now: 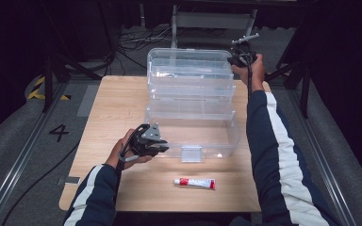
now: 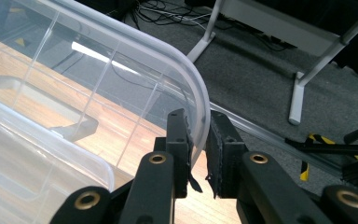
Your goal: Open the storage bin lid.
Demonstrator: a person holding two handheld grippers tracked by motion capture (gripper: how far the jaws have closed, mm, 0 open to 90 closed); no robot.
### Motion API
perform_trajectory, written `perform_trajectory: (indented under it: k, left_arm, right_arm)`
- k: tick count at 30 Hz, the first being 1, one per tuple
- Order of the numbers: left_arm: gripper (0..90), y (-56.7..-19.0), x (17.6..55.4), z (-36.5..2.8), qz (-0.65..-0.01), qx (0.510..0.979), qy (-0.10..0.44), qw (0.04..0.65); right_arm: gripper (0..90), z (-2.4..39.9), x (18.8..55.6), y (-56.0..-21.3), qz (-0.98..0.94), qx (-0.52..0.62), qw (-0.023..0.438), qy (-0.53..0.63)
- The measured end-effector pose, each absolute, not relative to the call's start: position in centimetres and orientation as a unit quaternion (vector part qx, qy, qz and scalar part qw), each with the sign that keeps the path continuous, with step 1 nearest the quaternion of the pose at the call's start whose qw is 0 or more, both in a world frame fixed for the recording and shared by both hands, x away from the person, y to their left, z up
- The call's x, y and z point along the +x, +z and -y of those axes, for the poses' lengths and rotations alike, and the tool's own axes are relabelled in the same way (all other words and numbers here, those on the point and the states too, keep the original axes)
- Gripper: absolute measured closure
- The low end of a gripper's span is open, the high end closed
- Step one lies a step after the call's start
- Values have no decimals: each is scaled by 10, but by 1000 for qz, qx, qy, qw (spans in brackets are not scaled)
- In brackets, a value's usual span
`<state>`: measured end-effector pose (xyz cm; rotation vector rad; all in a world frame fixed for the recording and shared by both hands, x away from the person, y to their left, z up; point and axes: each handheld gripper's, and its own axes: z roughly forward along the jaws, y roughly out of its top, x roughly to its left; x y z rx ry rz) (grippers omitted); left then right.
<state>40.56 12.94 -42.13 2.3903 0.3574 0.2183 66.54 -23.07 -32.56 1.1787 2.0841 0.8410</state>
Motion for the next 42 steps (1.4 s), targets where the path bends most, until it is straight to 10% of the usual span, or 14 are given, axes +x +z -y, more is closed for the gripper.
perform_trajectory:
  k: [42]
  left_arm:
    - [756,-424,409,-133,-127,921,80,359]
  right_arm:
    - [761,232,640,-316,-793,434,299,304]
